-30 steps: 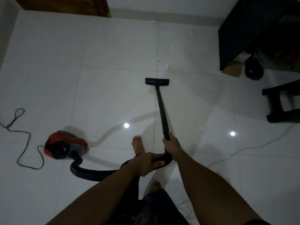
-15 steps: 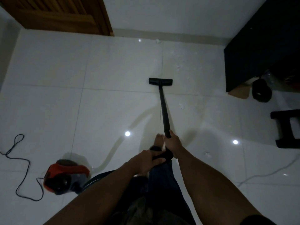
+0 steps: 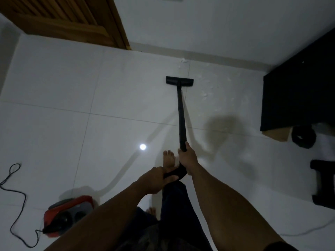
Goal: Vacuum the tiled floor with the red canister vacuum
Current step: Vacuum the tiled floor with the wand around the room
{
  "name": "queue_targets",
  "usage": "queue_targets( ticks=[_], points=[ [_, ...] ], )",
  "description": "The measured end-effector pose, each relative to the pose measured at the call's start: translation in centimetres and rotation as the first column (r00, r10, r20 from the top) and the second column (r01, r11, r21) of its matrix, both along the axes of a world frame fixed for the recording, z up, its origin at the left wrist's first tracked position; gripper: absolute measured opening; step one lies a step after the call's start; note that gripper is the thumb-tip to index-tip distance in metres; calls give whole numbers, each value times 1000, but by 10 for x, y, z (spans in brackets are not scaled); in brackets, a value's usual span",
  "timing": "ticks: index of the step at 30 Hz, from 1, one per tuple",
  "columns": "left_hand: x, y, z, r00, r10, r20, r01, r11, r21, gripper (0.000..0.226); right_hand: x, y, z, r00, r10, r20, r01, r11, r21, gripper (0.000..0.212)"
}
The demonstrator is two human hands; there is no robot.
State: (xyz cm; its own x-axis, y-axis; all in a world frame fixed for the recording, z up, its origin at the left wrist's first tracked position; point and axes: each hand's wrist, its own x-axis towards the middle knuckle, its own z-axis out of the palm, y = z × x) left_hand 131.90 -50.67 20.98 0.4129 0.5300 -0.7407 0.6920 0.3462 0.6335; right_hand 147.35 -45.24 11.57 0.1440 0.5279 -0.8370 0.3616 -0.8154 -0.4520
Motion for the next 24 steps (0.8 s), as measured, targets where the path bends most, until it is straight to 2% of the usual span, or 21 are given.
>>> queue_targets(
  ticks=[6,12,18,24],
  points=[
    [1,99,-20,997,-21,-71,21,1000,8,52,-1,107,-13,999,42,29,-42,999,9,63],
    [-2,149,-28,991,100,-87,-99,995,15,48,-13,164,-27,999,31,33,-32,999,10,64],
    [-3,164,-31,991,86,-101,-82,996,41,48,-16,178,-30,999,29,35,-30,999,18,64],
    [-9,134,-27,993,77,-86,-74,996,43,48,-18,149,-15,998,30,61,-35,996,85,61]
  ],
)
